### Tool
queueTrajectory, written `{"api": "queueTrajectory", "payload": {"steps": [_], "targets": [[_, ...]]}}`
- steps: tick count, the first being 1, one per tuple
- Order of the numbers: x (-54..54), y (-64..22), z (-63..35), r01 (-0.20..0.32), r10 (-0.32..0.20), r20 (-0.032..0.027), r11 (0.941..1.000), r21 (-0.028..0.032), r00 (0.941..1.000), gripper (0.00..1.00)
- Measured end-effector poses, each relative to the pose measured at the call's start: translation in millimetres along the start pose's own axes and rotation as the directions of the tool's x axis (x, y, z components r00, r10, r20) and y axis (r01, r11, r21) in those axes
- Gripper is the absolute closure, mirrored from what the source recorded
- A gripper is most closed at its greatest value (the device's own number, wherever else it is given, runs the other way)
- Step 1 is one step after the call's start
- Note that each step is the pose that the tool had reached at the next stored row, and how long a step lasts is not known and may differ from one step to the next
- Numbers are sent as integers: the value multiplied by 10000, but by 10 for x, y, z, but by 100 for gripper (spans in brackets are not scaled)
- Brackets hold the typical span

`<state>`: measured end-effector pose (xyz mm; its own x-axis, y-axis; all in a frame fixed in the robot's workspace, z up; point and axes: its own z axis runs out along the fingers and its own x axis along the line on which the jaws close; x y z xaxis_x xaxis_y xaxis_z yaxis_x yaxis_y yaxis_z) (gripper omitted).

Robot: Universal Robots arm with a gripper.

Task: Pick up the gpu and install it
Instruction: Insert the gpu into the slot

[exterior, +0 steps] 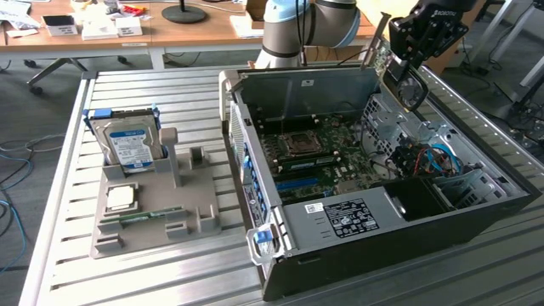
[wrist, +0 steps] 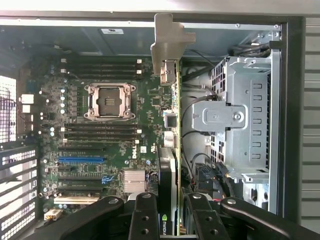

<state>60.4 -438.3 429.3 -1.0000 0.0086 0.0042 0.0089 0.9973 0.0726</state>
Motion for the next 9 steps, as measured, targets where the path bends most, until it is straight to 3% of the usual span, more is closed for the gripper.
{"api": "queueTrajectory", "payload": {"steps": [9], "targets": [[1, 0, 2, 163, -163, -12, 9999, 17, 9999, 73]]}}
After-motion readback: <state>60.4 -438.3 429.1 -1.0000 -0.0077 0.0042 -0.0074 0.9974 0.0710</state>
